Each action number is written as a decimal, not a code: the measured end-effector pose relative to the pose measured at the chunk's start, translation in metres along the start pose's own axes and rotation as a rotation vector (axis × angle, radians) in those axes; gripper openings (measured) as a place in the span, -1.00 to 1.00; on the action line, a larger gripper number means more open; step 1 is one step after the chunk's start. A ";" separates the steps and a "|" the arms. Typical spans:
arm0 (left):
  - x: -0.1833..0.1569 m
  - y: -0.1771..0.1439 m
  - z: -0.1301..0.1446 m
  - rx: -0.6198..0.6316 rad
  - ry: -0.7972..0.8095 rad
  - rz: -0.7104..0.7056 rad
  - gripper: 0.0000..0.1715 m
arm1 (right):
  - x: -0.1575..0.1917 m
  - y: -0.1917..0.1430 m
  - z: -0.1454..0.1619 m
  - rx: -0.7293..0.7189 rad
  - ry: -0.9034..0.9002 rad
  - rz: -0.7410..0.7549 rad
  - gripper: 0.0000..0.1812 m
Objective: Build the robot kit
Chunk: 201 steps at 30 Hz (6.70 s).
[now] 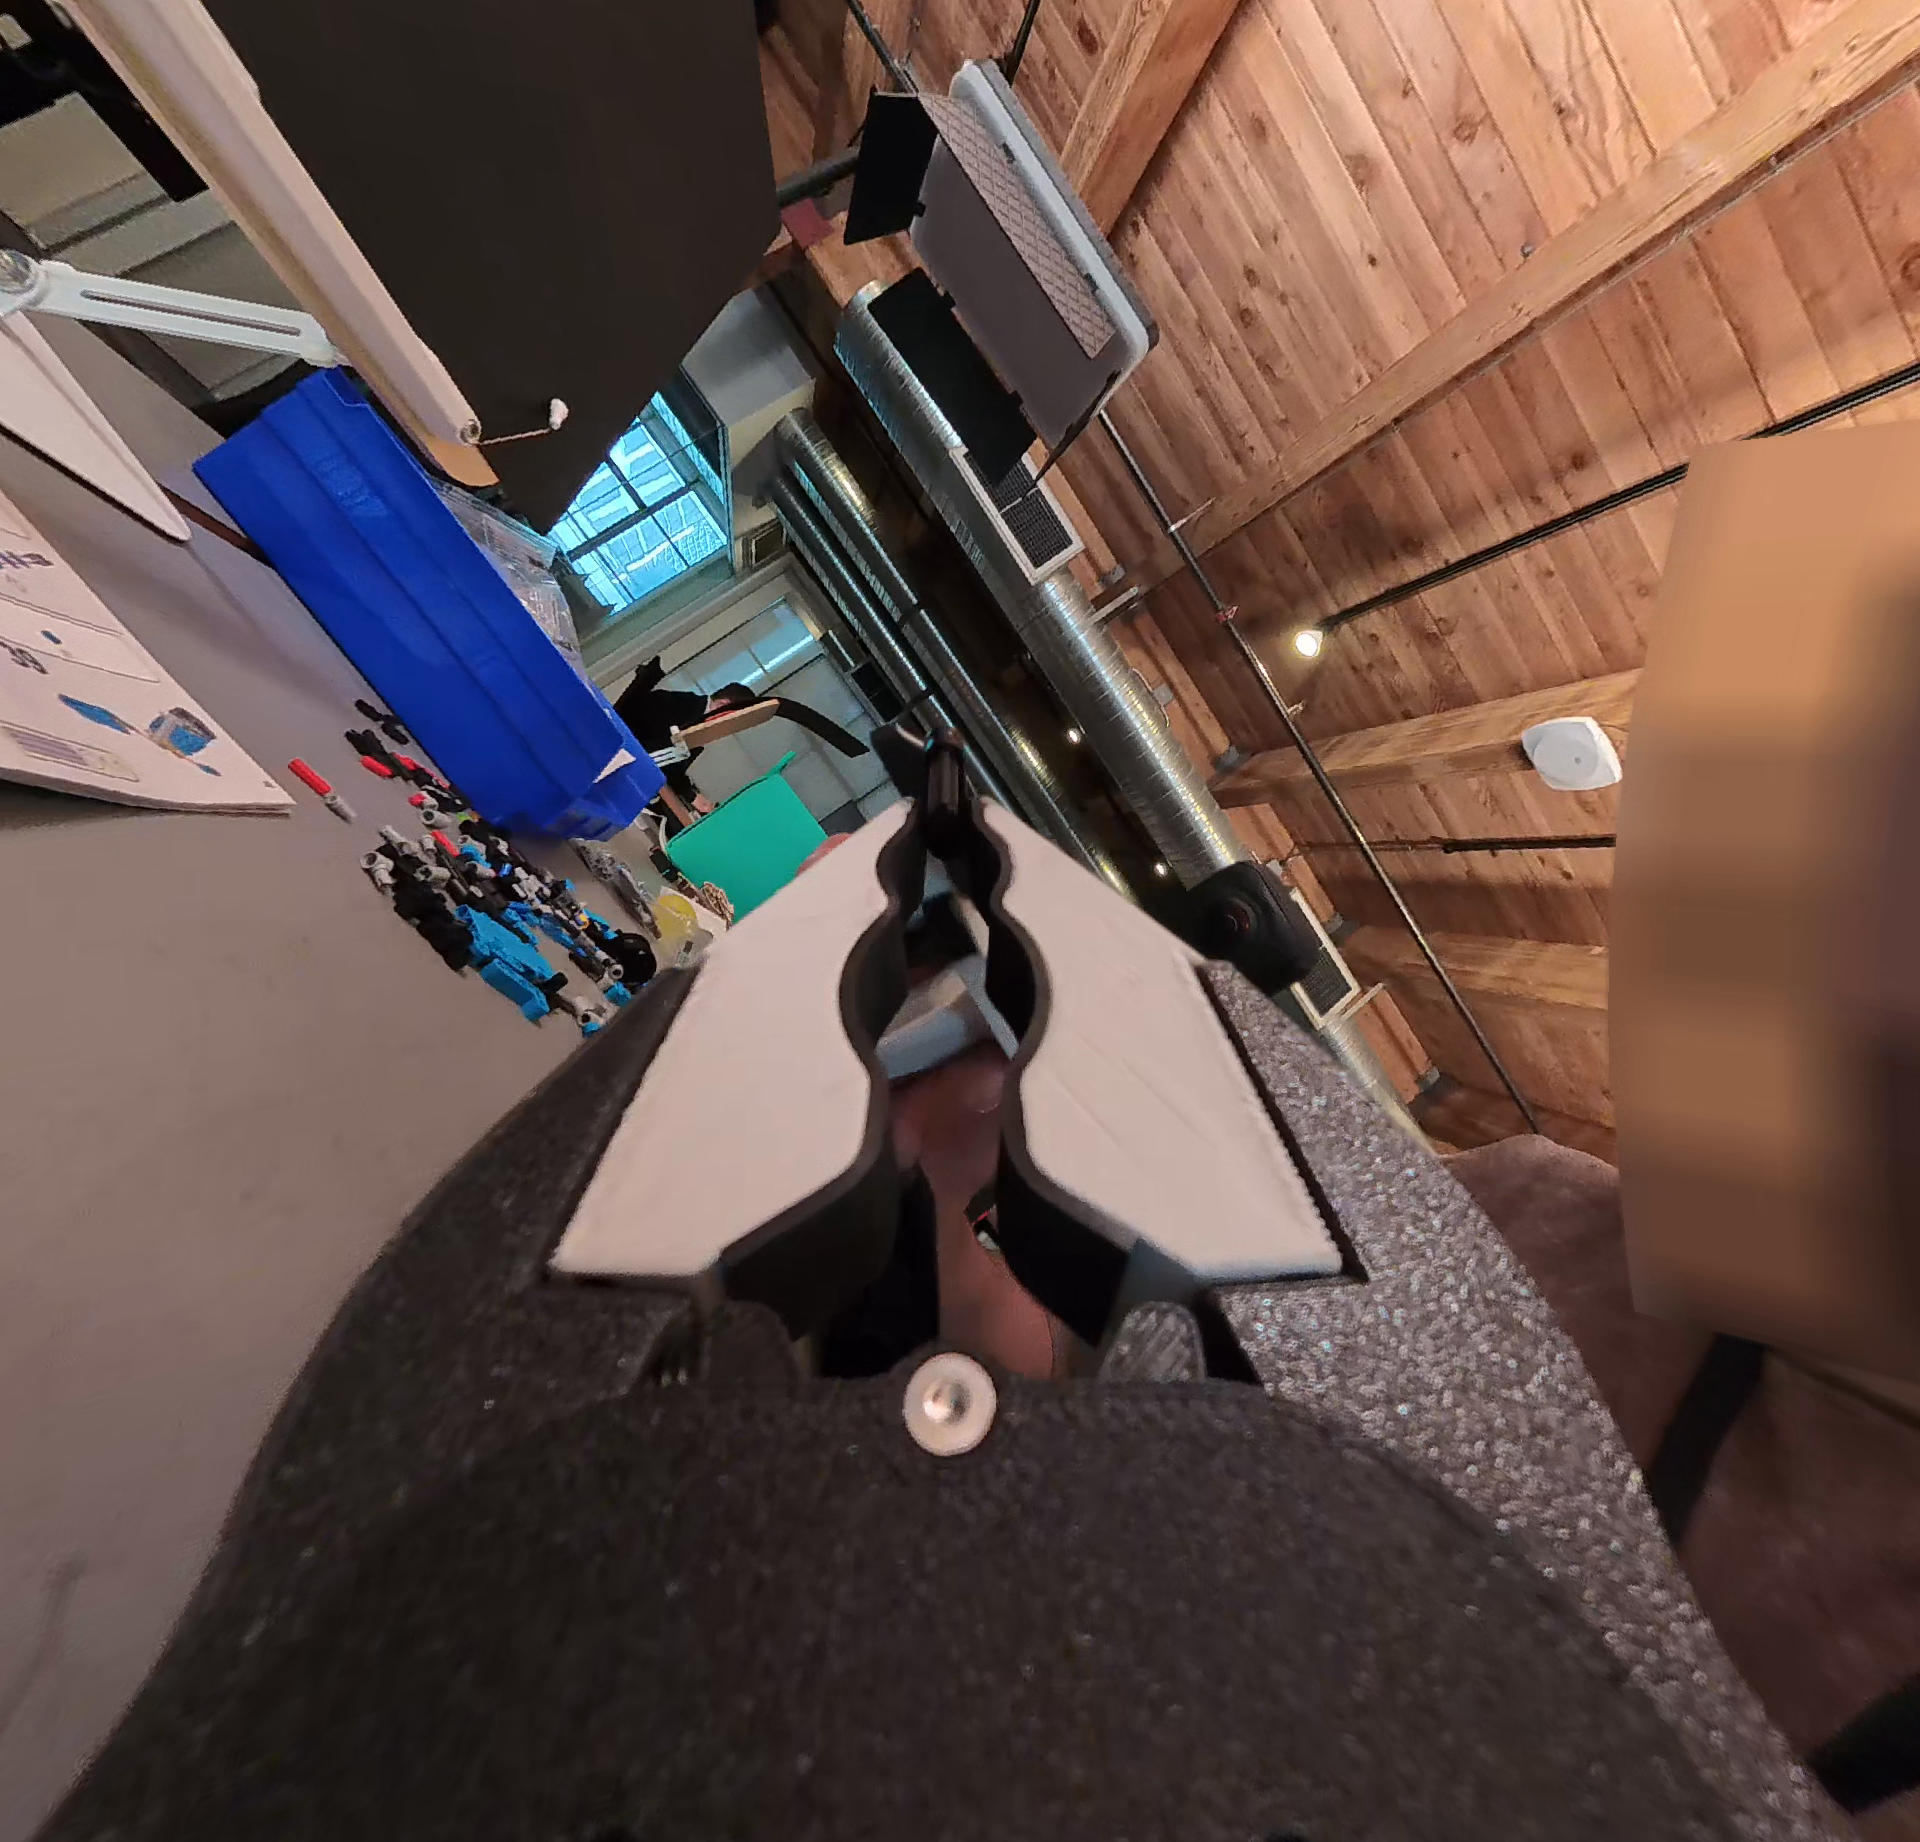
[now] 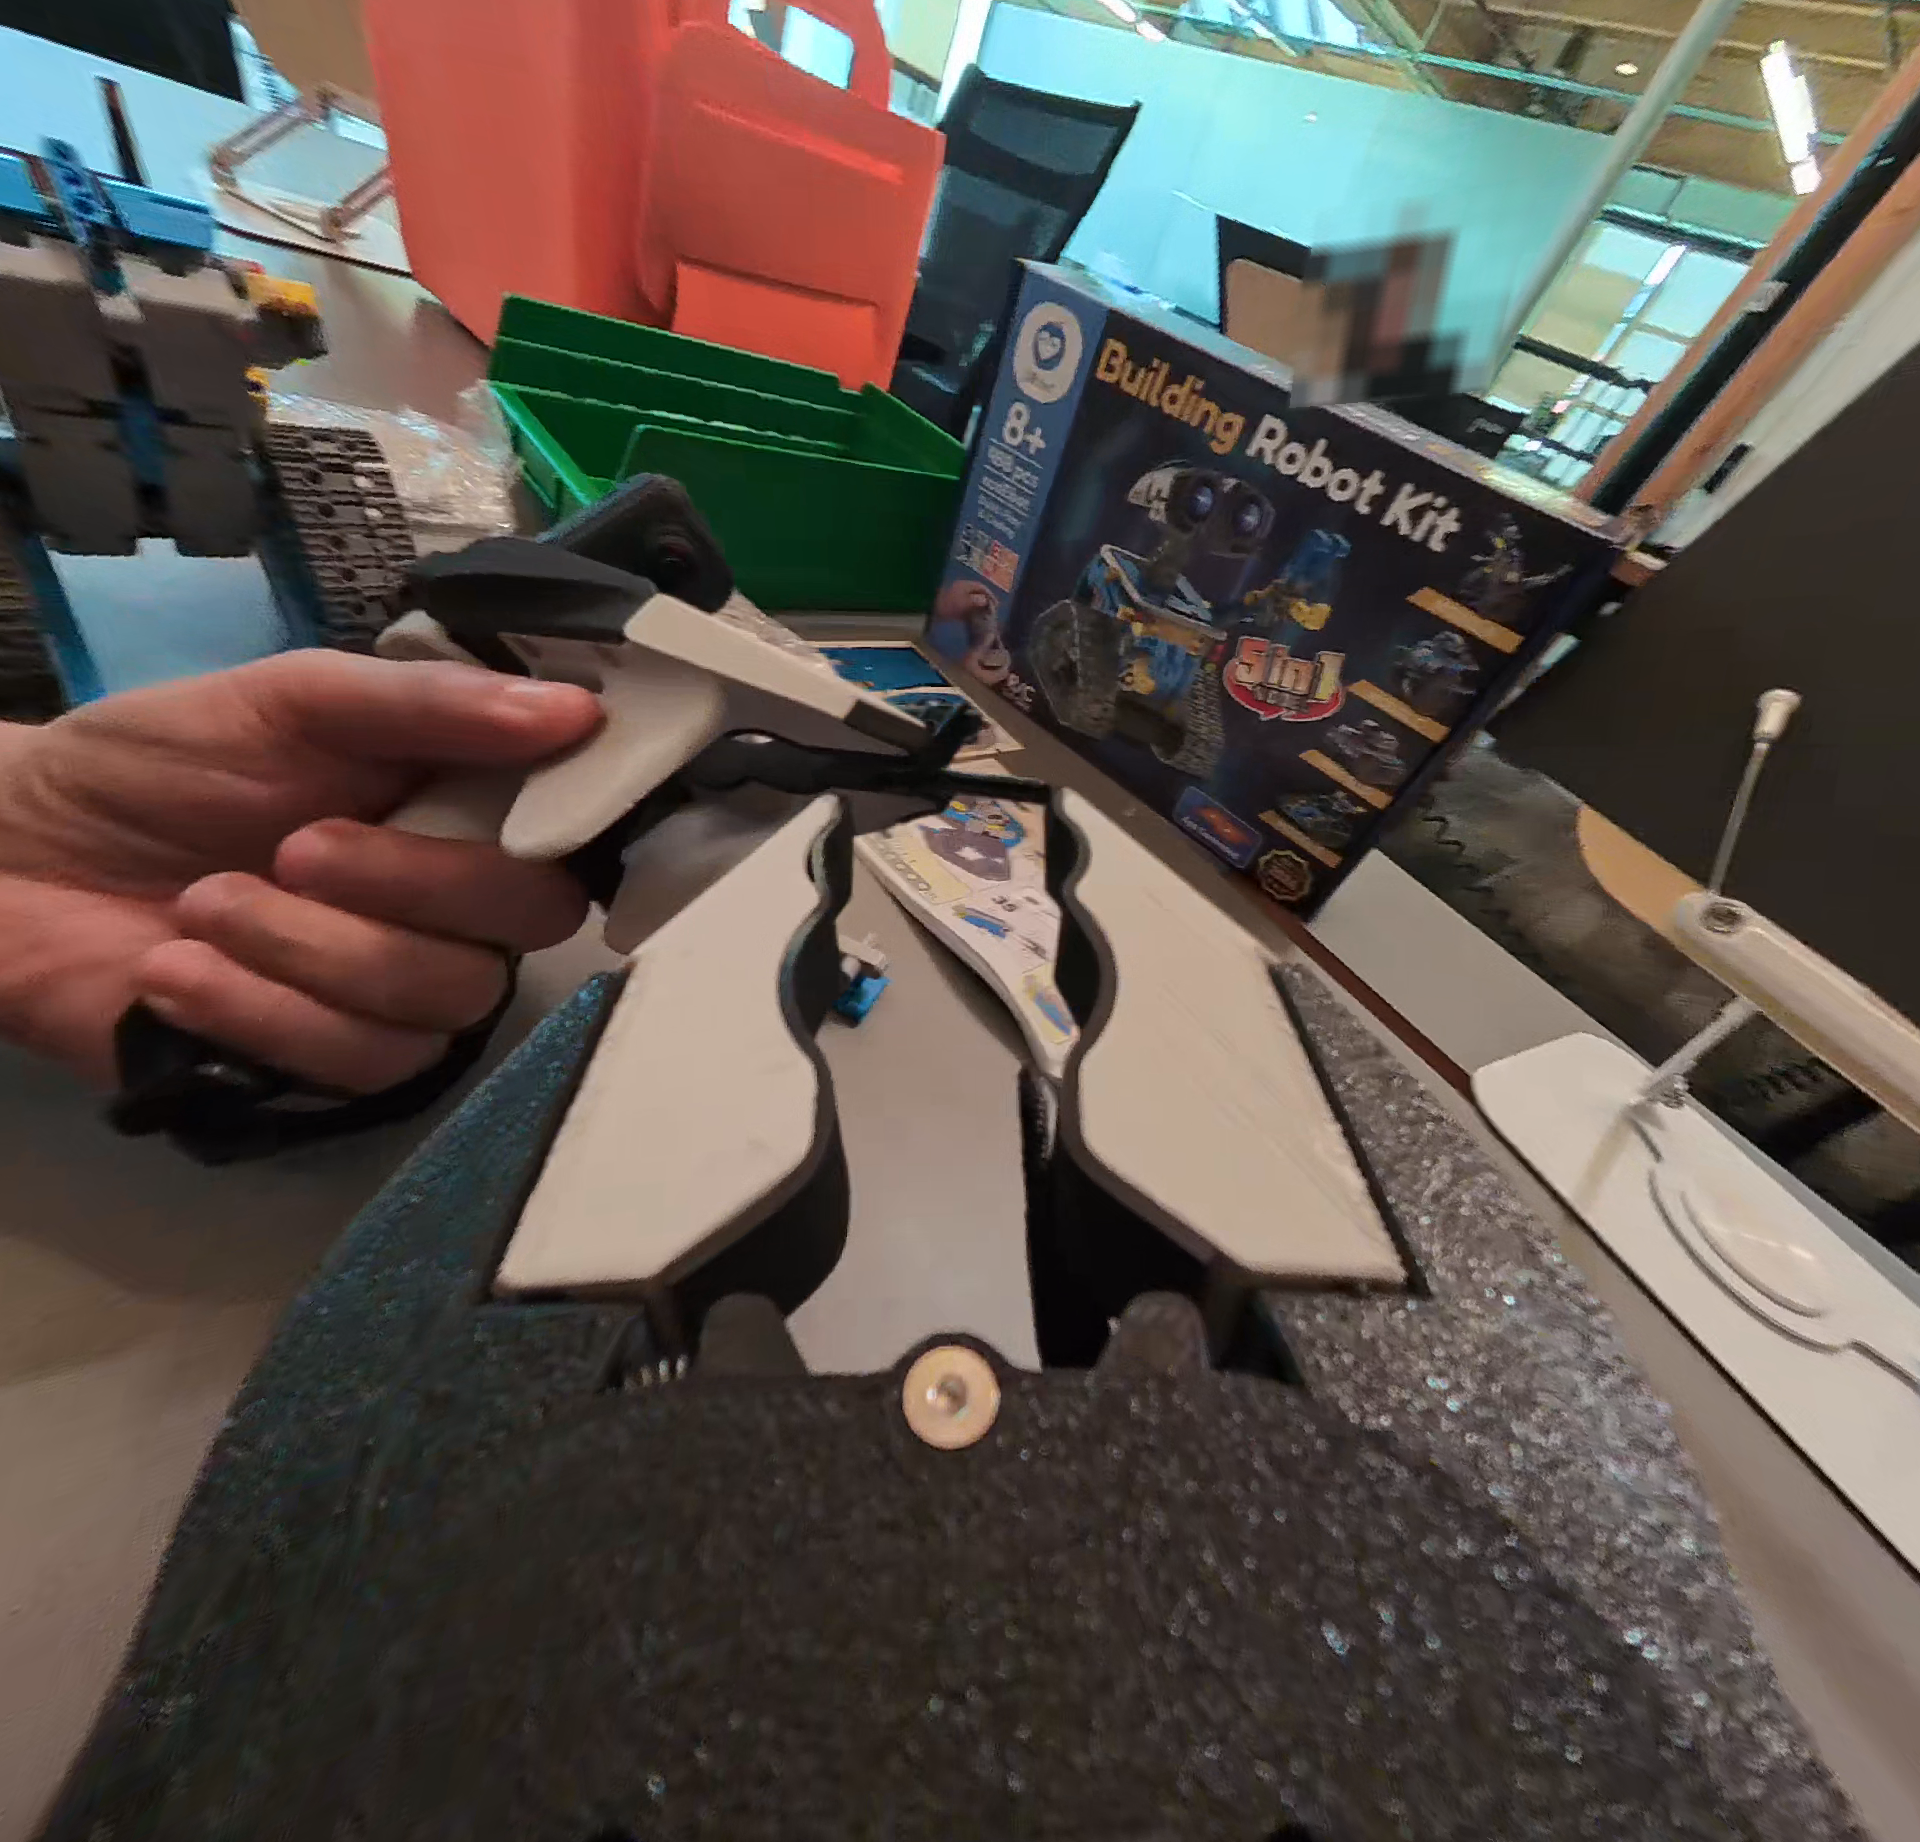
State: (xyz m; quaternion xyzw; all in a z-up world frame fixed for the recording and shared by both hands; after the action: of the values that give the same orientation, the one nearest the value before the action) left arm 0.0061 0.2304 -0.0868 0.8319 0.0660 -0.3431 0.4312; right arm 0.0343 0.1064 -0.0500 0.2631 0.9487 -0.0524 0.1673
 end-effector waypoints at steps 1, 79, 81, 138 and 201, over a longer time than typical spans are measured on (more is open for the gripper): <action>0.000 0.000 0.001 -0.005 -0.003 0.000 -0.93 | 0.000 0.001 0.000 0.002 -0.008 0.026 -0.64; 0.029 -0.004 0.028 0.371 0.210 -0.564 -0.93 | 0.010 0.003 0.046 0.311 -0.524 -0.158 -0.76; 0.030 -0.004 0.027 0.364 0.203 -0.566 -0.93 | 0.010 0.005 0.046 0.332 -0.509 -0.160 -0.77; 0.029 -0.001 0.034 0.399 0.117 -0.473 -0.92 | -0.018 -0.008 0.045 0.285 -0.315 -0.236 -0.64; 0.030 -0.008 0.025 0.396 0.051 -0.452 -0.94 | -0.004 -0.015 0.056 0.326 -0.448 -0.340 -0.50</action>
State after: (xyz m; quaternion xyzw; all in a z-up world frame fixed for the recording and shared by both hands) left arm 0.0124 0.2107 -0.1208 0.8724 0.1921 -0.4155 0.1714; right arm 0.0461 0.0812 -0.1010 0.1063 0.8978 -0.2876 0.3162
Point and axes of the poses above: each gripper's, where its closed fingertips meet, y out along the fingers, z out of its underside, x = y × z across the jaws, the point moved 8 cm from there along -y, back along the fingers, and after that the axes turned 15 degrees about z, right-handed, at the moved point
